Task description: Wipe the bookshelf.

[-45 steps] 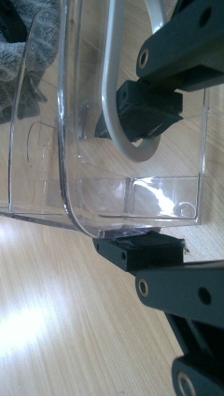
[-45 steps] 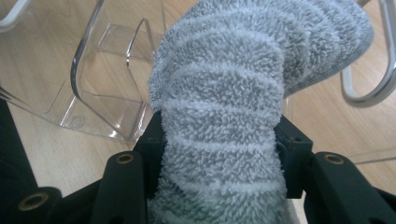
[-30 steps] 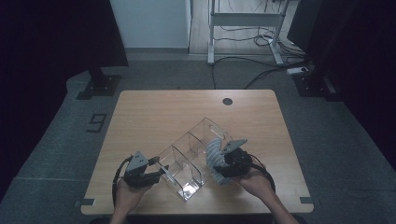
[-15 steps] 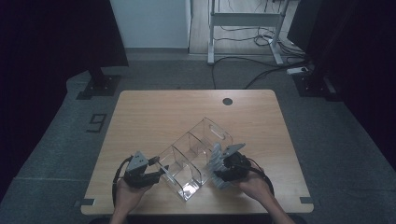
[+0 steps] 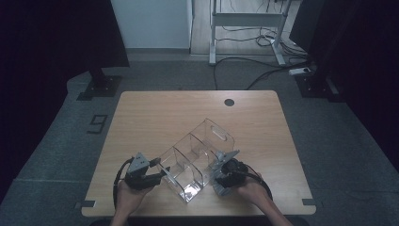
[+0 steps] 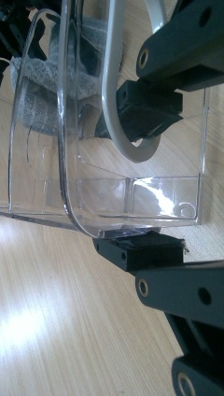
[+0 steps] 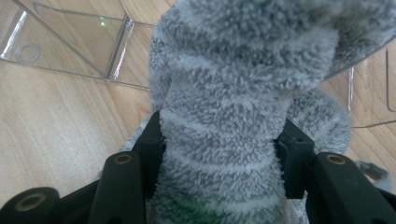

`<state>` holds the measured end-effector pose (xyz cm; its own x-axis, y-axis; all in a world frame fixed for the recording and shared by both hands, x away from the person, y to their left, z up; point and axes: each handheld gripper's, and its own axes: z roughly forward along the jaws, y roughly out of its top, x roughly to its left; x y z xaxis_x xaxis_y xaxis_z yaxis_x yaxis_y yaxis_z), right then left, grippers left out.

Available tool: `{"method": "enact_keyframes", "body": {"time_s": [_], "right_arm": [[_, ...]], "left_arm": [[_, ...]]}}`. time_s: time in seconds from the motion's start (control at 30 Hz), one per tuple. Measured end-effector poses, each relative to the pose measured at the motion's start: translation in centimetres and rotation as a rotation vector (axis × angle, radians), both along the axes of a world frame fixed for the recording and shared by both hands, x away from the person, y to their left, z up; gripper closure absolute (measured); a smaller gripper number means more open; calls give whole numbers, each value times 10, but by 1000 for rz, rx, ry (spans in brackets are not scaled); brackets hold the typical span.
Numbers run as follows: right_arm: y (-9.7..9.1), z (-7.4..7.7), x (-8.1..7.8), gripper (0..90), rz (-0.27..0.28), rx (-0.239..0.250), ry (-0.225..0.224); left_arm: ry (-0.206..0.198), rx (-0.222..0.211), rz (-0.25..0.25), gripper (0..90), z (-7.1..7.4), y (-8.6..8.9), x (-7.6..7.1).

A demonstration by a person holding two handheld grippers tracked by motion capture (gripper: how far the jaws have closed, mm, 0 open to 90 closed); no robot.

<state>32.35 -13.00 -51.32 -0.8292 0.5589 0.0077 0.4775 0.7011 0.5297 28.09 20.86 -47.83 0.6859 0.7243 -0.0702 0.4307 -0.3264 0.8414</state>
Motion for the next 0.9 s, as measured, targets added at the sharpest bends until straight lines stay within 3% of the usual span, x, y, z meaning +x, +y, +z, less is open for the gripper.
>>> {"method": "enact_keyframes", "body": {"time_s": [0.47,0.6,0.9], "right_arm": [[0,-1,18,476,-35,-24,-2],[-4,3,11,478,-26,-33,-17],[-19,25,-10,482,-5,8,-27]], "left_arm": [[7,-16,-1,415,-1,-6,0],[3,-19,-24,401,-2,-4,1],[-10,-13,-56,360,0,-3,0]]}}
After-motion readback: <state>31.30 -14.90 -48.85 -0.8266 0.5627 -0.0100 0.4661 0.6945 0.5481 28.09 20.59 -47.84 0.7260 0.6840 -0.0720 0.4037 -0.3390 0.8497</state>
